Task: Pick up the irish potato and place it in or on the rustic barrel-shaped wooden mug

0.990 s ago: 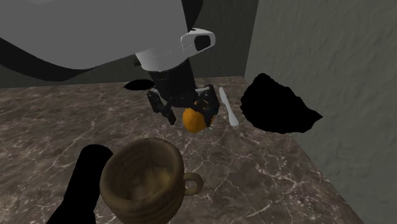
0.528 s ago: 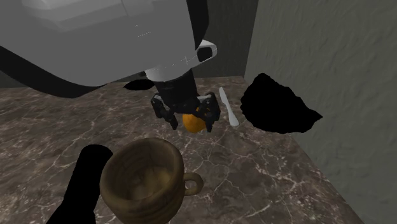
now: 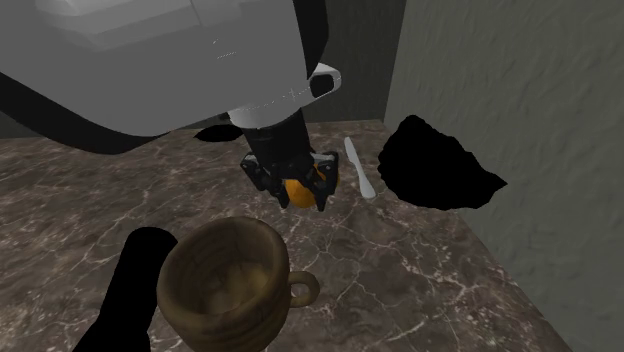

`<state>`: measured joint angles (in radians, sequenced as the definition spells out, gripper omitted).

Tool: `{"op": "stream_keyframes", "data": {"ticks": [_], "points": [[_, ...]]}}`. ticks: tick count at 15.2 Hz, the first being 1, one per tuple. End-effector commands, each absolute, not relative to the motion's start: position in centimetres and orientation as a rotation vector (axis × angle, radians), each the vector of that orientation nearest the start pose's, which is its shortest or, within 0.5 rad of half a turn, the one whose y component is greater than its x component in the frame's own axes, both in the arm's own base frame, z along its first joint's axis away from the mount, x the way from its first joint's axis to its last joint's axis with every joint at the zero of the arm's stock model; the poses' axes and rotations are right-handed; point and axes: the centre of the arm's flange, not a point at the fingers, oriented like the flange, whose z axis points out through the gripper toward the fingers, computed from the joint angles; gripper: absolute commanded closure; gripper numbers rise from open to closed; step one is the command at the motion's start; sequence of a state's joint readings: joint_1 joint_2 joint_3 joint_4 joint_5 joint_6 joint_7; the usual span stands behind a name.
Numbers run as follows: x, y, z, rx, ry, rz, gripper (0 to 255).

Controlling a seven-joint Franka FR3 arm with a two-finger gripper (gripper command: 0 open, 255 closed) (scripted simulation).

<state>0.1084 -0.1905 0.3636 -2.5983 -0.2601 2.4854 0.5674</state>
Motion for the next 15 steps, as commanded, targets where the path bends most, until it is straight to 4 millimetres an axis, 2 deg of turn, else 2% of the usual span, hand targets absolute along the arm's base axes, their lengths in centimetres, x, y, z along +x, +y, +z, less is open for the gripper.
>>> {"op": "stream_keyframes", "data": {"ticks": [1, 5, 15], "points": [[38.9, 19.6, 32.4, -3.299, -0.169, -0.274, 255], [38.9, 19.6, 32.4, -3.299, -0.169, -0.274, 255], [38.9, 19.6, 37.6, -3.299, -0.169, -0.274, 255]]}}
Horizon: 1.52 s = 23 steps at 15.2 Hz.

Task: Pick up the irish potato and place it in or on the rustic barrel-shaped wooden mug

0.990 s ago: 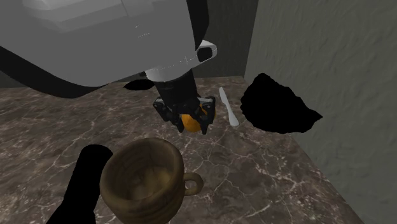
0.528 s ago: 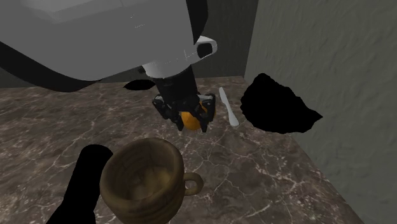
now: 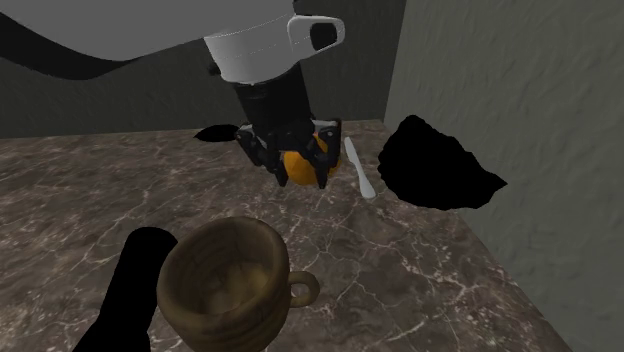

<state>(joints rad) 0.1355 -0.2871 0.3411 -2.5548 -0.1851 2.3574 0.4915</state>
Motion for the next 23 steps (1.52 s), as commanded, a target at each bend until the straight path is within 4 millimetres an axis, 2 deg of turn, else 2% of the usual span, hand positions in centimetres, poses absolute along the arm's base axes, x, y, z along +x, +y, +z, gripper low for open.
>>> {"op": "stream_keyframes", "data": {"ticks": [1, 23], "points": [[38.9, 19.6, 38.2, -3.299, -0.169, -0.274, 255], [38.9, 19.6, 49.4, -3.299, -0.170, -0.274, 255]]}}
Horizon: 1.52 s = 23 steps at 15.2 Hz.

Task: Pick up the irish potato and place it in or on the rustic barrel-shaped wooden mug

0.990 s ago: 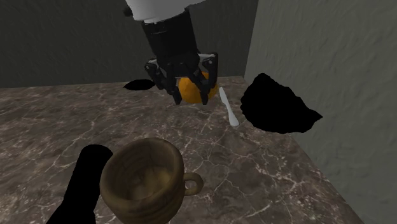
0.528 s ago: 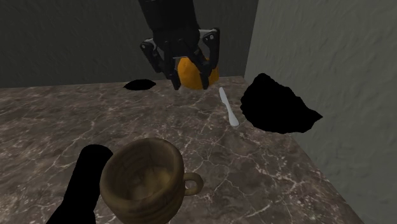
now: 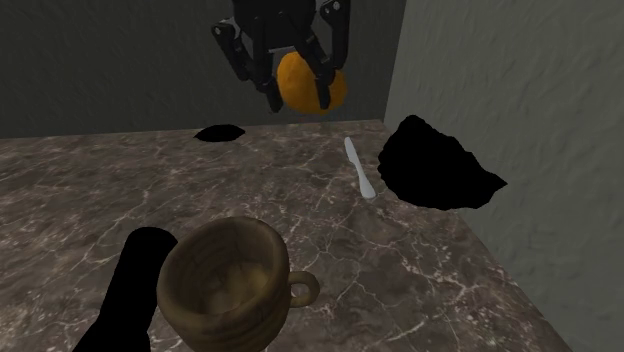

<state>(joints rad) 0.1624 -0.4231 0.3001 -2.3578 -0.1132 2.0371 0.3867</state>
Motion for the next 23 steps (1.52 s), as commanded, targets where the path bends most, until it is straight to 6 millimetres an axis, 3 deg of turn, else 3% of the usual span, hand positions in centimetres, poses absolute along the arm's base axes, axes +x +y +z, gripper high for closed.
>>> {"op": "stream_keyframes", "data": {"ticks": [1, 15, 23], "points": [[37.6, 19.5, 49.4, -3.299, -0.169, -0.274, 255], [19.2, 18.5, 49.2, -3.299, -0.169, -0.274, 255], [19.2, 18.5, 45.0, -3.299, -0.169, -0.274, 255]]}}
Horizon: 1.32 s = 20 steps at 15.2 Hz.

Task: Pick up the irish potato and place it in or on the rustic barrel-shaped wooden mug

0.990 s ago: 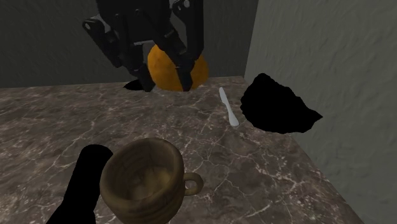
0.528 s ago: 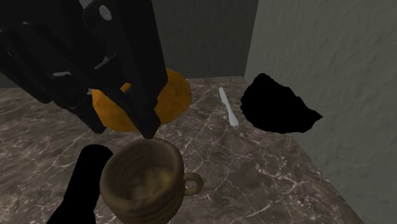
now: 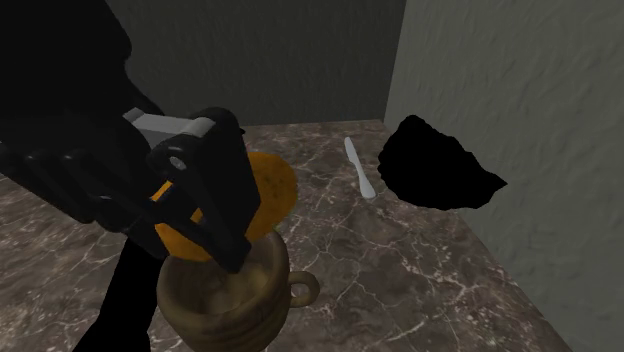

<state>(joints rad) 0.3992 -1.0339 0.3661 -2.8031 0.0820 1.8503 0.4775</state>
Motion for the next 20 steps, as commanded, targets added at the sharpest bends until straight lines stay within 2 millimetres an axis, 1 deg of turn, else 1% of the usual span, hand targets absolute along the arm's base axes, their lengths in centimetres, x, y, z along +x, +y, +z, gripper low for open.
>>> {"op": "stream_keyframes", "data": {"ticks": [1, 5, 12, 13, 18, 20], "points": [[19.2, 18.5, 44.5, -3.299, -0.169, -0.274, 255], [19.2, 18.5, 42.4, -3.299, -0.169, -0.274, 255], [19.2, 18.5, 42.4, -3.299, -0.169, -0.274, 255], [19.2, 18.5, 42.4, -3.299, -0.169, -0.274, 0], [19.2, 18.5, 42.4, -3.299, -0.169, -0.274, 0], [18.7, 19.0, 45.0, -3.299, -0.169, -0.274, 0]]}}
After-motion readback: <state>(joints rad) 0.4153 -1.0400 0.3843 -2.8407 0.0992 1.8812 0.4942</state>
